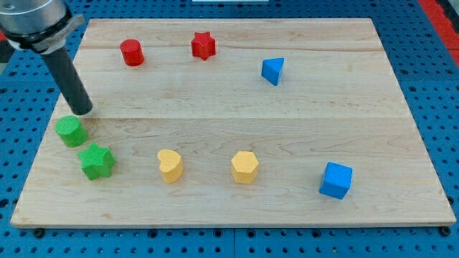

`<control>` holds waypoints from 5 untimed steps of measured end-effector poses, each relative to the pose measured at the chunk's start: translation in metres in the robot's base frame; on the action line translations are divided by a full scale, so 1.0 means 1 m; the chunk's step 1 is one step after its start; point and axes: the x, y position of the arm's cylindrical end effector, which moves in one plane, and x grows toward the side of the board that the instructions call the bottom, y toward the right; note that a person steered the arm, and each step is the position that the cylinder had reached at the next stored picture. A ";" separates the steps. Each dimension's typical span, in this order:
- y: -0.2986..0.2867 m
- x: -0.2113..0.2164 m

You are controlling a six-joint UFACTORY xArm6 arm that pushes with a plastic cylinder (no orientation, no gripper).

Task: Push the green circle to the left of the green star

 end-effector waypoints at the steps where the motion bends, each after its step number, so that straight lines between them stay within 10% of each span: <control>1: 0.000 0.015; 5: 0.023 0.045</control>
